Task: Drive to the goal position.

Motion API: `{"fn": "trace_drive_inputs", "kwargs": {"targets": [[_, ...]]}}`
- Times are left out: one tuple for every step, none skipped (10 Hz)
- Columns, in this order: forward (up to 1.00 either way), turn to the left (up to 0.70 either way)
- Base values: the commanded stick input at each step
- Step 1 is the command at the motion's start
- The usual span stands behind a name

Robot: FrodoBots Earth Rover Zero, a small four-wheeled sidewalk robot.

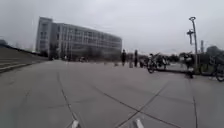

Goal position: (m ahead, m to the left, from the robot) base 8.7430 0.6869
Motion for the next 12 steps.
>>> {"fn": "trace_drive_inputs", "kwargs": {"targets": [[0.85,-0.04],[0.85,-0.04],[0.85,-0.04],[0.85,-0.04],[0.85,-0.04],[0.85,-0.04],[0.85,-0.04],[0.85,-0.04],[0.85,-0.04],[0.85,-0.04],[0.85,-0.04],[0.85,-0.04]]}}
